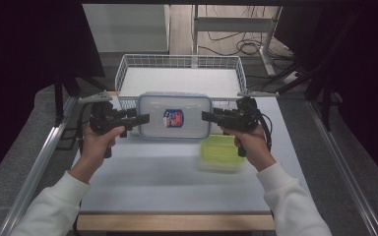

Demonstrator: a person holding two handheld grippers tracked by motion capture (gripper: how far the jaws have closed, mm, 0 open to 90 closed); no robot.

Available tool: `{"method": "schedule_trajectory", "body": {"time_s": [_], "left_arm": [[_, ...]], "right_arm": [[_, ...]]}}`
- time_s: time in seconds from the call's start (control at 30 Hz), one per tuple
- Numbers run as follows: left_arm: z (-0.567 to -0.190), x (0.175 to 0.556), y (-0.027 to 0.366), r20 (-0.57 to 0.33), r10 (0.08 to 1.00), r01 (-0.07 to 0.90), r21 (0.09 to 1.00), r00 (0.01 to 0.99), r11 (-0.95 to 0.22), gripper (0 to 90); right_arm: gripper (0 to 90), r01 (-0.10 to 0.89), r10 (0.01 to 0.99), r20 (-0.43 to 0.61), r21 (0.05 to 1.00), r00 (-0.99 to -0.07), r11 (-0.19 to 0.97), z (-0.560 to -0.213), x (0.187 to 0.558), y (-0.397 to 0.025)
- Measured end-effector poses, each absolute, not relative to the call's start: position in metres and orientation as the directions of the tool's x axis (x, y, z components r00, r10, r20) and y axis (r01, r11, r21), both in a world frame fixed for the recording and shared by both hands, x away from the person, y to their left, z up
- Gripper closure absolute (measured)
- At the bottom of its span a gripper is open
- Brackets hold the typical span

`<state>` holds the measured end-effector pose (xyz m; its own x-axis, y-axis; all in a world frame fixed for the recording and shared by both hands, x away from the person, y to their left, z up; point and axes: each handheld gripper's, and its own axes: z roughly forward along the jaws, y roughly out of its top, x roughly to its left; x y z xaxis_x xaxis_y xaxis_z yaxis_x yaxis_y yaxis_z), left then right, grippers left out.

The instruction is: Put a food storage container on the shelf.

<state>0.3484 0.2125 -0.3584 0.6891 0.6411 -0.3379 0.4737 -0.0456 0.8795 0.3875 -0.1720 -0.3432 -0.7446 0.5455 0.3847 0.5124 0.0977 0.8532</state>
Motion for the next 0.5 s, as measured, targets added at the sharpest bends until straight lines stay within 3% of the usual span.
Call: {"method": "schedule_trajectory", "body": {"time_s": [0.5], "left_arm": [[-0.321, 0.404, 0.218, -0.345, 0.635, 0.466, 0.884, 0.691, -0.027, 45.4]], "right_arm": [[53.1, 0.507, 0.554, 0.373, 0.856, -0.744, 0.104, -0.3, 0.441, -0.167]]}}
